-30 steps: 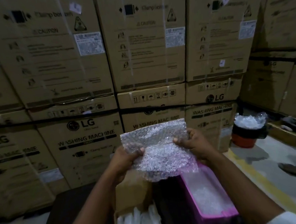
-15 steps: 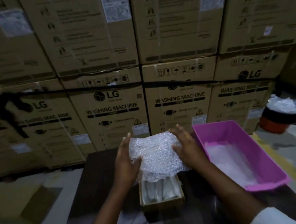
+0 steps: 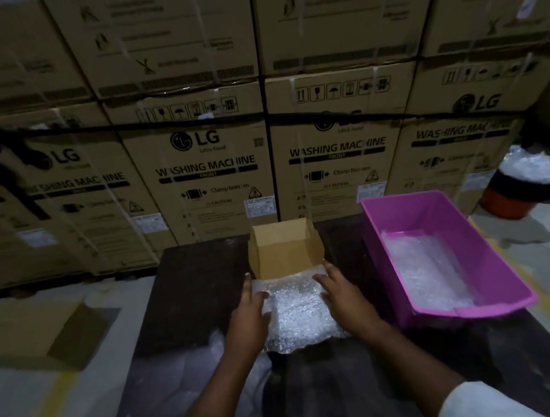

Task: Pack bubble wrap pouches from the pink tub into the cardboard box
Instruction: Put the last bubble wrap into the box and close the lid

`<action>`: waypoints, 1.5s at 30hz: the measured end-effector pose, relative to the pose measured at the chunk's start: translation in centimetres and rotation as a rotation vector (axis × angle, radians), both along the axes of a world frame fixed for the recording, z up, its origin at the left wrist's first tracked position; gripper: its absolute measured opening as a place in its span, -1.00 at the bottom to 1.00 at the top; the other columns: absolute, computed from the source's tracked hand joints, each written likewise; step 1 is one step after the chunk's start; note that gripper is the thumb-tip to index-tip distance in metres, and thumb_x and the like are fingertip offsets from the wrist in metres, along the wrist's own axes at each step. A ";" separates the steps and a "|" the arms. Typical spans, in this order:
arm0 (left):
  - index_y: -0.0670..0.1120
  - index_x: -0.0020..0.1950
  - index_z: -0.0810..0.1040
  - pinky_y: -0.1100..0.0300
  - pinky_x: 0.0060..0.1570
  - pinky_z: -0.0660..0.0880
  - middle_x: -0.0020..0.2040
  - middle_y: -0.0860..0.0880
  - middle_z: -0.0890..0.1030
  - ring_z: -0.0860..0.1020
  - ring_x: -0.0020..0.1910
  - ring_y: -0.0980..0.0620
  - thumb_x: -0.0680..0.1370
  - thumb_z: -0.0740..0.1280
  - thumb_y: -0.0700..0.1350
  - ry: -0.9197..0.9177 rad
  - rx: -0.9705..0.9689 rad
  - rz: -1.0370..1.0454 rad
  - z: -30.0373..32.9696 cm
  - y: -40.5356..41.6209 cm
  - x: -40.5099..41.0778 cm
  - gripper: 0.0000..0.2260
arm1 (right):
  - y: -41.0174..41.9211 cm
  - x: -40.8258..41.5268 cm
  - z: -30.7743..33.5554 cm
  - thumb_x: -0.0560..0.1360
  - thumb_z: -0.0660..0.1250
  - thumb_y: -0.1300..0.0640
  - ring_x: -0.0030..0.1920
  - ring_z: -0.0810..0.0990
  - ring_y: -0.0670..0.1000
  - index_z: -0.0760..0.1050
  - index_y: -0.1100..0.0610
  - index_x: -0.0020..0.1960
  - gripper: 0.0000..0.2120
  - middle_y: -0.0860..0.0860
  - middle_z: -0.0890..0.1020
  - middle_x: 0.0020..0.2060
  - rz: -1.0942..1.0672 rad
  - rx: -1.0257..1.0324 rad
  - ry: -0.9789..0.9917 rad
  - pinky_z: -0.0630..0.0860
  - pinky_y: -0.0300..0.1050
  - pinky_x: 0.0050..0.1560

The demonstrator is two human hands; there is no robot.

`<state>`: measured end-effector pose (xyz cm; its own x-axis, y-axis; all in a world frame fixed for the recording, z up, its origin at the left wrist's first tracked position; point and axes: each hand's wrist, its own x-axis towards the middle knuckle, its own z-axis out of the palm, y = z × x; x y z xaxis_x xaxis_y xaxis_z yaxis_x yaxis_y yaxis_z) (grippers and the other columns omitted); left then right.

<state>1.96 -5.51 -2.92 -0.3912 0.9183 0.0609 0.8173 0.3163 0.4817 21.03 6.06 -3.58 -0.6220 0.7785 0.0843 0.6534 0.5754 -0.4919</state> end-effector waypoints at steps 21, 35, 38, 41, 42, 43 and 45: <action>-0.08 0.27 0.50 0.02 0.26 0.42 0.46 -0.18 0.32 0.37 0.37 -0.19 0.50 0.34 -0.08 0.296 -0.119 -0.260 -3.7 1.9 1.7 -0.66 | -0.3 -0.7 -2.8 0.58 0.15 0.21 0.10 0.56 0.23 0.40 0.13 0.24 -0.75 0.09 0.28 0.42 -0.119 0.026 -0.126 0.51 0.08 0.05; -0.01 0.48 0.28 0.10 0.41 0.20 0.58 -0.08 0.07 0.11 0.52 -0.07 0.57 0.26 0.09 0.191 -0.231 -0.412 -3.0 2.3 -0.2 -0.49 | 2.1 -1.0 -0.9 0.52 0.33 0.01 0.53 0.10 0.17 0.05 0.00 0.56 -0.29 0.18 0.02 0.55 0.320 -0.126 -0.466 0.18 -0.04 0.48; 0.01 0.49 0.25 0.03 0.43 0.22 0.58 -0.10 0.05 0.10 0.52 -0.11 0.55 0.28 0.11 0.248 -0.271 -0.477 -2.8 3.0 -0.6 -0.46 | 3.2 -1.0 -0.5 0.50 0.37 0.03 0.53 0.10 0.17 0.03 0.02 0.57 -0.24 0.20 -0.01 0.55 0.355 -0.149 -0.540 0.16 -0.06 0.48; 0.02 0.50 0.24 -0.03 0.42 0.24 0.58 -0.11 0.04 0.08 0.53 -0.14 0.54 0.29 0.13 0.258 -0.303 -0.495 -2.7 3.4 -0.9 -0.43 | 3.7 -1.2 -0.2 0.47 0.41 0.01 0.51 0.16 0.16 0.06 0.02 0.56 -0.21 0.18 0.04 0.55 0.382 -0.139 -0.588 0.21 -0.06 0.44; 0.02 0.50 0.24 -0.03 0.41 0.25 0.58 -0.11 0.04 0.08 0.53 -0.14 0.53 0.30 0.13 0.256 -0.310 -0.500 -2.7 3.5 -1.0 -0.42 | 3.8 -1.3 -0.1 0.46 0.41 -0.01 0.49 0.20 0.16 0.08 0.01 0.55 -0.21 0.16 0.09 0.54 0.397 -0.119 -0.604 0.25 -0.06 0.41; 0.01 0.49 0.25 -0.03 0.41 0.26 0.57 -0.12 0.05 0.09 0.52 -0.14 0.52 0.31 0.13 0.256 -0.316 -0.504 -2.5 3.6 -1.1 -0.42 | 4.0 -1.4 0.1 0.45 0.42 -0.02 0.47 0.24 0.15 0.09 0.01 0.55 -0.21 0.14 0.13 0.53 0.413 -0.099 -0.625 0.28 -0.06 0.38; 0.01 0.49 0.26 -0.04 0.41 0.27 0.56 -0.13 0.08 0.10 0.52 -0.15 0.51 0.32 0.13 0.268 -0.328 -0.511 -2.3 3.9 -1.1 -0.41 | 4.2 -1.9 0.4 0.43 0.42 -0.04 0.44 0.28 0.13 0.12 0.00 0.54 -0.22 0.09 0.20 0.51 0.434 -0.068 -0.673 0.33 -0.05 0.35</action>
<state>0.85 -1.65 -5.23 0.0882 0.9718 -0.2189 0.9816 -0.0474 0.1852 19.16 10.26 -3.14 -0.7704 0.4458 -0.4558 0.5476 0.8288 -0.1151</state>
